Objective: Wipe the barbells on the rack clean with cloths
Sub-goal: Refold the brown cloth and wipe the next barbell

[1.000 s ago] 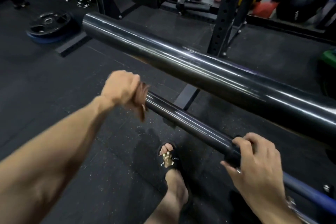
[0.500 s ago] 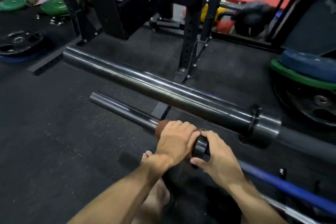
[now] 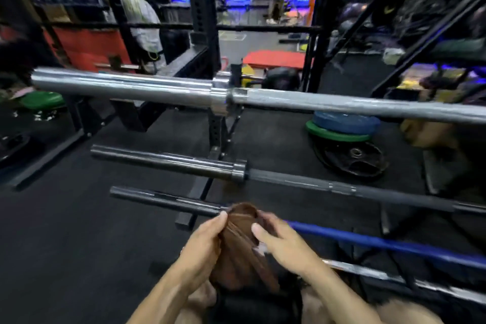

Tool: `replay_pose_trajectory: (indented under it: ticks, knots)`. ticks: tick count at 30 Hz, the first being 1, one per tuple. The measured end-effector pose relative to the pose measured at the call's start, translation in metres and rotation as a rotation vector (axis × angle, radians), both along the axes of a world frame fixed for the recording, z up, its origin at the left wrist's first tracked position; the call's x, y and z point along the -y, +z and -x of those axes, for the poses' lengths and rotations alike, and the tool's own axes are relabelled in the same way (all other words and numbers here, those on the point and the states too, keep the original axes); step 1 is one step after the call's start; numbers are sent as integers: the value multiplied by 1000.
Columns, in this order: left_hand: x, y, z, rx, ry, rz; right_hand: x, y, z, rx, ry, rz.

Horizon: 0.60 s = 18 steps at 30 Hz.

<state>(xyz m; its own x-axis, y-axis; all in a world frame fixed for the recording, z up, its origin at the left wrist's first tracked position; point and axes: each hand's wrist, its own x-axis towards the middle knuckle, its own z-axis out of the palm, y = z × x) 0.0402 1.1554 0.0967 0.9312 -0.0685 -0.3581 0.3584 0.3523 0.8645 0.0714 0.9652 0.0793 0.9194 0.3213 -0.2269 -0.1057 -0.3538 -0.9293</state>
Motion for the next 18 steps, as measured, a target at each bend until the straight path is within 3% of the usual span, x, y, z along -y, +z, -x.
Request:
replay_pose_trajectory:
  ticks: [5, 10, 15, 18]
  knots:
    - [64, 87, 60, 70, -91, 122, 70, 79, 65, -31, -78, -228]
    - [128, 159, 105, 129, -201, 201, 141, 144, 117, 149, -162, -346]
    - [165, 200, 124, 249, -191, 106, 190, 185, 164, 227, -154, -378]
    - [183, 216, 137, 298, -232, 87, 213, 201, 194, 314, -199, -298]
